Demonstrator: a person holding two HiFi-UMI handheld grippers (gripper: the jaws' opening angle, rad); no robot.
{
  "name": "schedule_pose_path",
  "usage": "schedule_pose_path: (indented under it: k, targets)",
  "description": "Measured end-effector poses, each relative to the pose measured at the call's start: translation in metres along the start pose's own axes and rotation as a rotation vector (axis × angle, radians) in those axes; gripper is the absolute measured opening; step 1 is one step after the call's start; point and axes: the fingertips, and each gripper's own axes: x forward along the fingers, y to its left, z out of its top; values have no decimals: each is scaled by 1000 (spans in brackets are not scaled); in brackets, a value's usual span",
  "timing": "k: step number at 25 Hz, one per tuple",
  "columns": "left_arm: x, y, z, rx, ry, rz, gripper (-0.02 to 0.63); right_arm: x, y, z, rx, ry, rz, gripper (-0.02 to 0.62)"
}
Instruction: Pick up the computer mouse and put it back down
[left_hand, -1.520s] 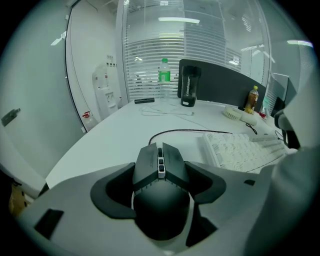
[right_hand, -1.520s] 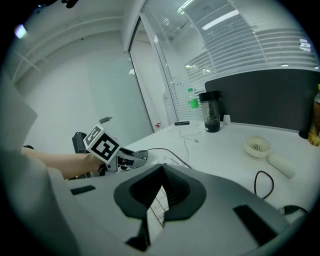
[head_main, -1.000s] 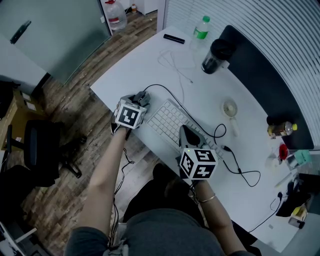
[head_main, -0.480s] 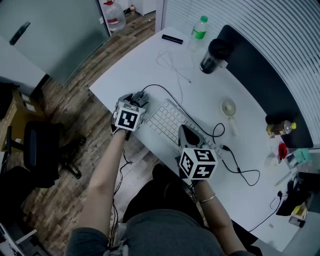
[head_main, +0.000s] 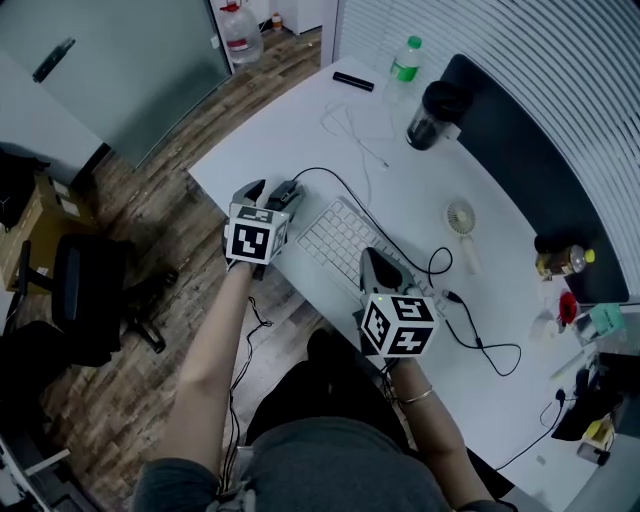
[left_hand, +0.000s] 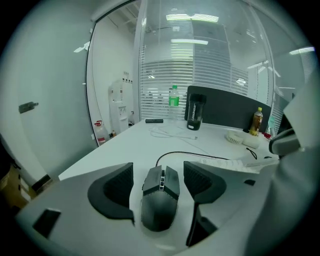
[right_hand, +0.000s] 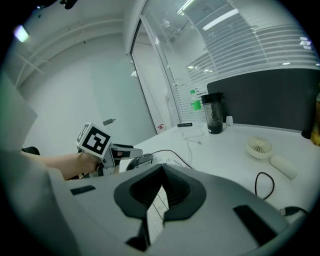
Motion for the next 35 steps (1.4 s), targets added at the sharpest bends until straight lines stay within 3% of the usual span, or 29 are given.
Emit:
schedule_pose_path:
  k: [7, 14, 18, 35]
  targets:
    - [-35, 2, 0, -85, -51, 29, 308, -2, 8, 8, -30, -15, 45, 6]
    - [-71, -5, -7, -115, -97, 72, 302, -10, 16, 9, -53, -19, 87, 6]
    - [-92, -6, -12, -127, -117, 135, 208, -17, 21, 11, -68, -27, 112, 6]
    - [-164, -31, -41, -218, -167, 226, 110, -45, 34, 3, -111, -39, 177, 6]
